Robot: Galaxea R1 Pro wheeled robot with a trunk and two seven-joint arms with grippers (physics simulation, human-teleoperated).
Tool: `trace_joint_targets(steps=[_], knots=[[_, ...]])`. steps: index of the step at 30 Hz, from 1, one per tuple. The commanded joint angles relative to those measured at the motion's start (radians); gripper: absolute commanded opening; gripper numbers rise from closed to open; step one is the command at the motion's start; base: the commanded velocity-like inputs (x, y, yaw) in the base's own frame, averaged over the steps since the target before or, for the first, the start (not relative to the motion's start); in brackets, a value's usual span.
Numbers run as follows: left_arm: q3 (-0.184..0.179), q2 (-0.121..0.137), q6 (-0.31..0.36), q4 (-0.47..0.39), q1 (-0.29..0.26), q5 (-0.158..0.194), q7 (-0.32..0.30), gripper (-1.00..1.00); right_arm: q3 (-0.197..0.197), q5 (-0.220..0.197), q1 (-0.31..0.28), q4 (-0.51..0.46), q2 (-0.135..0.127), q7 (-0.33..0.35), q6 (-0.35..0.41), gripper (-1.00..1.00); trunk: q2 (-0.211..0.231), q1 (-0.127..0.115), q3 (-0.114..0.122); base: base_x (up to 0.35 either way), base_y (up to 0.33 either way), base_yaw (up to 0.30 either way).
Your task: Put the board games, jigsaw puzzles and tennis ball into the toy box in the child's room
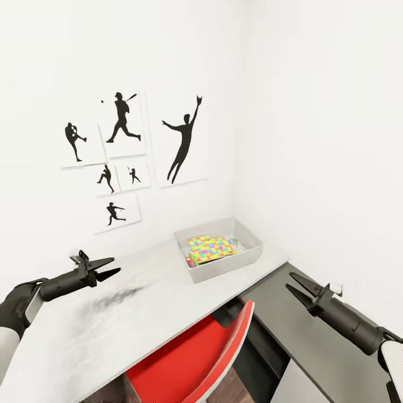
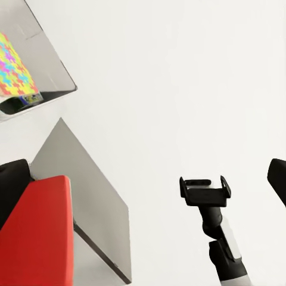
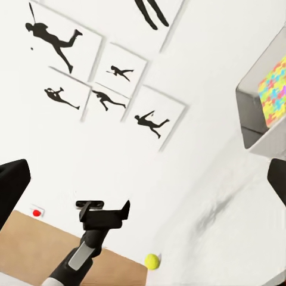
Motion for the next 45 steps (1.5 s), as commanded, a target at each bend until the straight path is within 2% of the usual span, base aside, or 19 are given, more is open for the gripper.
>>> trace_joint_targets(steps=[1, 5, 14, 20, 25, 27, 31, 36, 45], knots=[[0.000, 0.000, 0.011, 0.000, -0.001, -0.001, -0.004, 1.00, 0.001, 0.004, -0.001, 0.000, 0.000, 0.005, 0.005, 1.00, -0.002, 0.001, -0.001, -0.076, 0.118, 0.210], [-0.001, 0.000, 0.011, 0.000, -0.001, -0.001, -0.004, 1.00, 0.022, 0.004, -0.002, -0.002, 0.000, -0.005, 0.005, 1.00, -0.002, 0.001, 0.004, -0.097, 0.200, 0.211], [0.001, 0.000, 0.011, 0.000, -0.001, -0.001, -0.004, 1.00, 0.073, 0.003, -0.005, -0.008, 0.000, -0.109, 0.005, 1.00, -0.002, 0.001, 0.015, -0.096, 0.118, 0.211], [0.001, 0.000, 0.011, 0.000, -0.001, -0.001, -0.004, 1.00, 0.132, 0.004, -0.006, -0.008, 0.000, -0.141, 0.005, 1.00, -0.002, 0.001, 0.022, -0.083, 0.007, 0.213], [0.001, 0.000, 0.011, 0.000, -0.001, -0.001, -0.004, 1.00, 0.183, 0.003, -0.008, -0.011, 0.001, -0.247, 0.005, 1.00, -0.002, 0.001, 0.028, -0.082, 0.001, 0.215], [0.001, 0.000, 0.010, 0.000, -0.001, -0.001, -0.004, 1.00, 0.193, 0.002, -0.010, -0.011, 0.002, -0.288, 0.006, 1.00, -0.002, 0.001, 0.031, -0.081, 0.000, 0.217], [0.002, 0.000, 0.010, 0.000, -0.001, -0.001, -0.004, 1.00, 0.210, 0.002, -0.013, -0.011, 0.010, -0.330, 0.005, 1.00, -0.002, 0.001, 0.035, -0.082, 0.000, 0.217], [0.002, 0.000, 0.011, 0.000, -0.001, -0.001, -0.004, 1.00, 0.225, 0.003, -0.014, -0.011, 0.021, -0.357, 0.006, 1.00, -0.002, 0.001, 0.041, -0.124, 0.078, 0.217], [0.002, 0.000, 0.011, 0.000, -0.001, -0.001, -0.004, 1.00, 0.228, 0.002, -0.014, -0.011, 0.024, -0.388, 0.006, 1.00, -0.002, 0.001, 0.052, -0.187, 0.202, 0.217]])
